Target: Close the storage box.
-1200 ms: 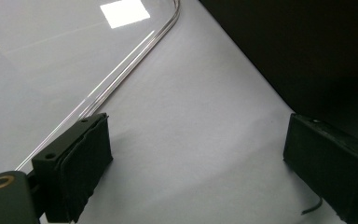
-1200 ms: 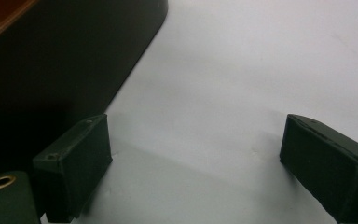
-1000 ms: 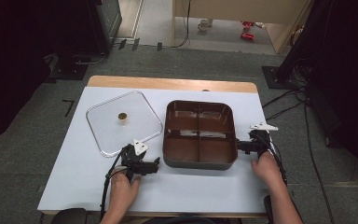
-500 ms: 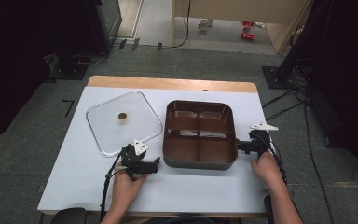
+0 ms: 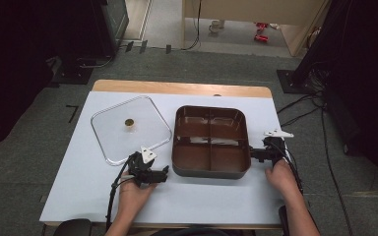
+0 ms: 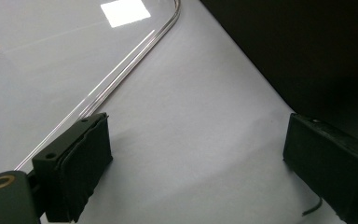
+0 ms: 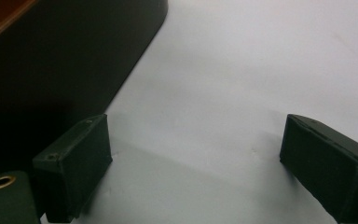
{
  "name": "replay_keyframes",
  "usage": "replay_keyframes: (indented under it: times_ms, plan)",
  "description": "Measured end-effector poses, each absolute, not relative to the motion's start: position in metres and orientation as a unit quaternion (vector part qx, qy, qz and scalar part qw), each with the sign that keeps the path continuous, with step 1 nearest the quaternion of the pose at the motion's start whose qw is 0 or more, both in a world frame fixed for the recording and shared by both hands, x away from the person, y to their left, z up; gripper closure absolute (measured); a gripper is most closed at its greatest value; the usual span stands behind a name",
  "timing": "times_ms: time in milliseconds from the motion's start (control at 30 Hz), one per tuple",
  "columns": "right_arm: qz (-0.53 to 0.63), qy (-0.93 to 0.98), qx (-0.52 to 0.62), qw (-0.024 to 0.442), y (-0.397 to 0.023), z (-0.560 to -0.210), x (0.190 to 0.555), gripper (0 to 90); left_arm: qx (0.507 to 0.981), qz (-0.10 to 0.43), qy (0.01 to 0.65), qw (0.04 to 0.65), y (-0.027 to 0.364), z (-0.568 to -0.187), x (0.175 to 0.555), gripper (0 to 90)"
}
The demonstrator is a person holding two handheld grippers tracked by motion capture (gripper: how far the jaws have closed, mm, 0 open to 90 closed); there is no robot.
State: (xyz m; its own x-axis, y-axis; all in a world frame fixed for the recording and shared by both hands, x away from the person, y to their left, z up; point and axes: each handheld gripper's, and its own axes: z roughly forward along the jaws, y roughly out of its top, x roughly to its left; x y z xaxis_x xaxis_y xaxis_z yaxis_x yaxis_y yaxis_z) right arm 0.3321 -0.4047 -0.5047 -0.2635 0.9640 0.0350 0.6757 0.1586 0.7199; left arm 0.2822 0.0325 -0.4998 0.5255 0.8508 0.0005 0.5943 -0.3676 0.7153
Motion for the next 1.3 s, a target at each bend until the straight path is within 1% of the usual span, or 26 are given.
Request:
replay_keyframes:
  times_ms: [267,333,367,433,467,500,533,567,633,667,700,933,1067,1300]
  plan:
    - [0.321,0.727,0.564,0.225,-0.405,-0.505,0.332,8.2,0.816,0.175,0.443,0.327,0.035,-0.496,0.285,10.5]
    - [0.321,0.727,0.564,0.225,-0.405,-0.505,0.332,8.2,0.82,0.17,0.441,0.322,0.036,-0.493,0.286,13.5]
    - [0.321,0.727,0.564,0.225,-0.405,-0.505,0.332,8.2,0.822,0.163,0.44,0.322,0.038,-0.492,0.287,15.1]
    - [0.321,0.727,0.564,0.225,-0.405,-0.505,0.332,8.2,0.821,0.145,0.443,0.328,0.042,-0.49,0.289,15.3]
    - [0.321,0.727,0.564,0.224,-0.405,-0.505,0.332,8.1,0.82,0.128,0.447,0.333,0.045,-0.488,0.291,15.3]
    - [0.321,0.727,0.564,0.224,-0.405,-0.505,0.332,8.1,0.82,0.128,0.447,0.333,0.045,-0.488,0.291,15.3]
    - [0.321,0.727,0.564,0.225,-0.405,-0.505,0.332,8.1,0.825,0.111,0.444,0.332,0.047,-0.486,0.293,15.3]
    - [0.321,0.727,0.564,0.225,-0.405,-0.505,0.332,8.1,0.825,0.111,0.444,0.332,0.047,-0.486,0.293,16.1]
    - [0.321,0.727,0.564,0.225,-0.405,-0.505,0.332,8.2,0.831,0.1,0.437,0.33,0.048,-0.484,0.294,19.2]
    - [0.321,0.727,0.564,0.224,-0.405,-0.505,0.332,8.1,0.832,0.091,0.434,0.332,0.049,-0.482,0.294,22.2]
    - [0.321,0.727,0.564,0.224,-0.405,-0.505,0.332,8.1,0.832,0.091,0.434,0.332,0.049,-0.482,0.294,23.4]
    - [0.321,0.727,0.564,0.225,-0.405,-0.505,0.332,8.2,0.835,0.091,0.42,0.344,0.049,-0.473,0.292,23.3]
    - [0.321,0.727,0.564,0.224,-0.405,-0.505,0.332,8.1,0.826,0.087,0.419,0.368,0.051,-0.465,0.3,23.4]
    - [0.321,0.727,0.564,0.225,-0.405,-0.505,0.332,8.2,0.835,0.1,0.401,0.363,0.05,-0.46,0.308,23.4]
